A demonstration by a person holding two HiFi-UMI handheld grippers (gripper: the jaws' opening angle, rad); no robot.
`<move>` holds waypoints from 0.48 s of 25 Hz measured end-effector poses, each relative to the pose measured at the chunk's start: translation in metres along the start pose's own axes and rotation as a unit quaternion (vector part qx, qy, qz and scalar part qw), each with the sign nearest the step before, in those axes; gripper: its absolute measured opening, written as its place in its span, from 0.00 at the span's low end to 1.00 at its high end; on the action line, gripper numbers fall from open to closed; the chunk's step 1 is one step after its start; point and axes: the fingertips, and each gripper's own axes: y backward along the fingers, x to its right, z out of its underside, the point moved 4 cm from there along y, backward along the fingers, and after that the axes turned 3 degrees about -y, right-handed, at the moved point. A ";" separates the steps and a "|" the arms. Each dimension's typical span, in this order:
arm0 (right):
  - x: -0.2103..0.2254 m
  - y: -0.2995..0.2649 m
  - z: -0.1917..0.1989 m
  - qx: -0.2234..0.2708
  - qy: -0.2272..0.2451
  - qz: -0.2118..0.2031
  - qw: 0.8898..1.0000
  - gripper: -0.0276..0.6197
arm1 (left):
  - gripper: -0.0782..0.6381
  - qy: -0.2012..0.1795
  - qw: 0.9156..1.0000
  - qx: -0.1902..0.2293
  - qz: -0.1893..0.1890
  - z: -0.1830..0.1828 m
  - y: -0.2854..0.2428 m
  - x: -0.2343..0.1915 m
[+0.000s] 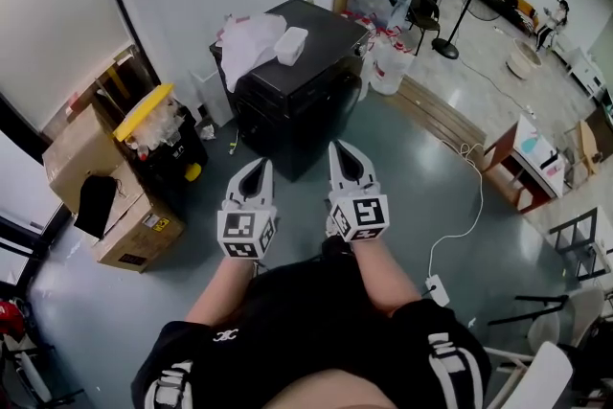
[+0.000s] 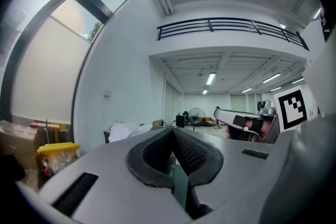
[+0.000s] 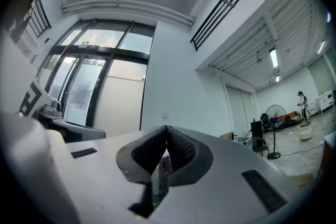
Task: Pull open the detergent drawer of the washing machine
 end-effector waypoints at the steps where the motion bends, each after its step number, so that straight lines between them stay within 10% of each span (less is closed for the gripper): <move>1: 0.005 -0.008 0.002 0.001 0.001 -0.002 1.000 0.05 | 0.10 0.000 1.000 -0.001 -0.003 0.001 -0.009 -0.004; 12: 0.107 -0.120 0.027 -0.013 -0.020 -0.014 1.000 0.05 | 0.10 0.005 0.999 -0.023 -0.029 0.003 -0.149 -0.026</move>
